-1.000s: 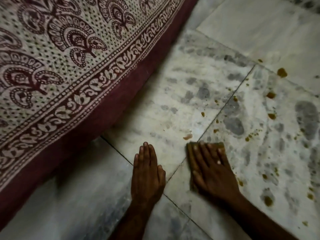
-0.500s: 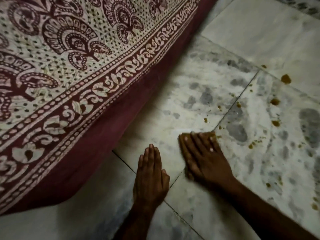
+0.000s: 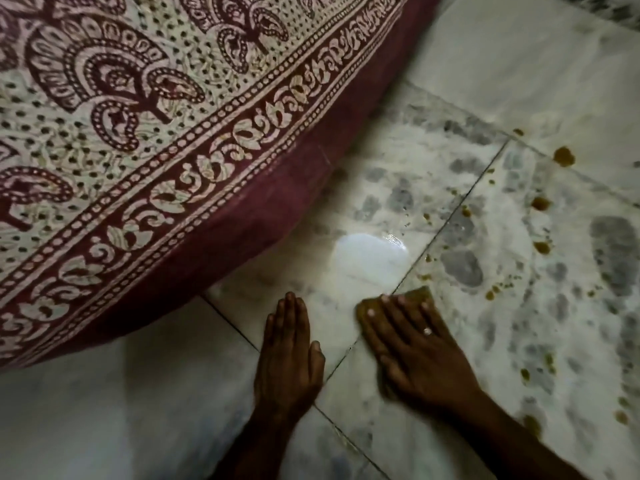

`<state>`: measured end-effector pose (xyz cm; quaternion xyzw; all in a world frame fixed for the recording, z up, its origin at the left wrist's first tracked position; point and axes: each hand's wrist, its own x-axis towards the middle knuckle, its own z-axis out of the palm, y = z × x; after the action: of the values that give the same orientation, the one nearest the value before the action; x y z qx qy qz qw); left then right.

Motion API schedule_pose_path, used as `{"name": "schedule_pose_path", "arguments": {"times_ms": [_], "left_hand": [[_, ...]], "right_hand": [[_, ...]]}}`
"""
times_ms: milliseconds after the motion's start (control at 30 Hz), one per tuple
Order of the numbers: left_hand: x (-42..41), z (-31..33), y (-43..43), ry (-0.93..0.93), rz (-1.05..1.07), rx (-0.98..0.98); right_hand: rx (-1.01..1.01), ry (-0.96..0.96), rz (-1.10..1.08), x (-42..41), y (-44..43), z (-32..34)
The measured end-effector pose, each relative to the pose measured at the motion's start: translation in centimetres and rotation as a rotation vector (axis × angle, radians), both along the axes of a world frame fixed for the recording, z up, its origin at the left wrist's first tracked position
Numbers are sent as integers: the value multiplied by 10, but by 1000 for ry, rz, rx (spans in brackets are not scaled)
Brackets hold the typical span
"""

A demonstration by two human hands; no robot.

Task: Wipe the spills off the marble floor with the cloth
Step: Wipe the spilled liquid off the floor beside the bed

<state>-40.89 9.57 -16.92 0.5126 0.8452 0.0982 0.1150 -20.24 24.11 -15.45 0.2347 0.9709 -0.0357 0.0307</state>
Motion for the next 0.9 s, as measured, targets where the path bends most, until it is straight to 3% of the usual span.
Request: {"name": "schedule_pose_path", "arguments": {"times_ms": [100,167,267,433,533,667,800,900], "left_hand": [[3,1,5,53,-7,-65],[6,2,13,36,20,-78],[12,1,31,17,37,-67],[18,-5,44,43,-24,-31],[25,-2,54,14,24,-21],[31,-1,92,-15,-87,53],[23,0,109,-115,35,105],[24,0,105,-70,-24,89]], "right_hand": [[-8,-23,-241,-32,35,-2],[-38,-2,-282,-66,41,-7],[-16,68,-147,-81,18,-16],[31,69,27,3,-5,-8],[28,36,-189,16,36,-8],[-3,57,-342,-49,83,-9],[25,80,-107,-38,55,-14],[22,34,-38,5,45,-8]]}}
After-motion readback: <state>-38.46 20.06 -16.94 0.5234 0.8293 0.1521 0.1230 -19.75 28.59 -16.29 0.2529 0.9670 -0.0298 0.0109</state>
